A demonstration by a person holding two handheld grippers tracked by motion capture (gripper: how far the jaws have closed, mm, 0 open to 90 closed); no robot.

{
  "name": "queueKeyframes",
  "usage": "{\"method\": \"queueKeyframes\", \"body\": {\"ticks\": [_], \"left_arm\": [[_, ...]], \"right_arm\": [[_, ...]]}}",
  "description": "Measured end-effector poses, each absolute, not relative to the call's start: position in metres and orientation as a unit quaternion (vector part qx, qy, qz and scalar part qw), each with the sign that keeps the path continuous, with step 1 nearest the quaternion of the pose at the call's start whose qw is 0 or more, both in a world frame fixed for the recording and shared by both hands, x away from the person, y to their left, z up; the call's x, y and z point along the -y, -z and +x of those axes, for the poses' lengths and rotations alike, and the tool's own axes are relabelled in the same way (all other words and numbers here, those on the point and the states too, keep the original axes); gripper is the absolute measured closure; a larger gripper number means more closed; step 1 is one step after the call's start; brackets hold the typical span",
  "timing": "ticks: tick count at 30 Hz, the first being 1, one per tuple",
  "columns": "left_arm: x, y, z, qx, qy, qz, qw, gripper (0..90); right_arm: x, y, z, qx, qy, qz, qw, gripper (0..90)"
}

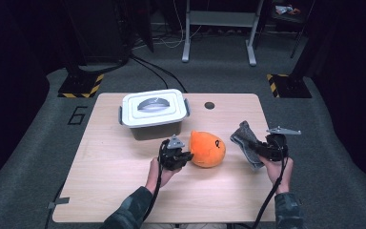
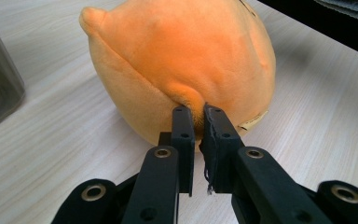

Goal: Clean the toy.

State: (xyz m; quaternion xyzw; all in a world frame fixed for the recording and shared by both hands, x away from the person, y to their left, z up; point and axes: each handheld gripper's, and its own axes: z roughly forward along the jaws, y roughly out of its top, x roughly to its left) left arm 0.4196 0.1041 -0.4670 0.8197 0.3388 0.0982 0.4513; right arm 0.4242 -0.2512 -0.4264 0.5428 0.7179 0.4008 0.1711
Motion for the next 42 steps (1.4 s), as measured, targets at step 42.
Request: {"method": "queueKeyframes", "body": {"ticks": [42], "left_arm": [[-0.089,0.454,0.422,-0.286,-0.115,0.836,0.454,83.9]], "right_arm": [[0.105,0.405,0.445,-0.812,-0.387,0.406,0.161,75.3]]}}
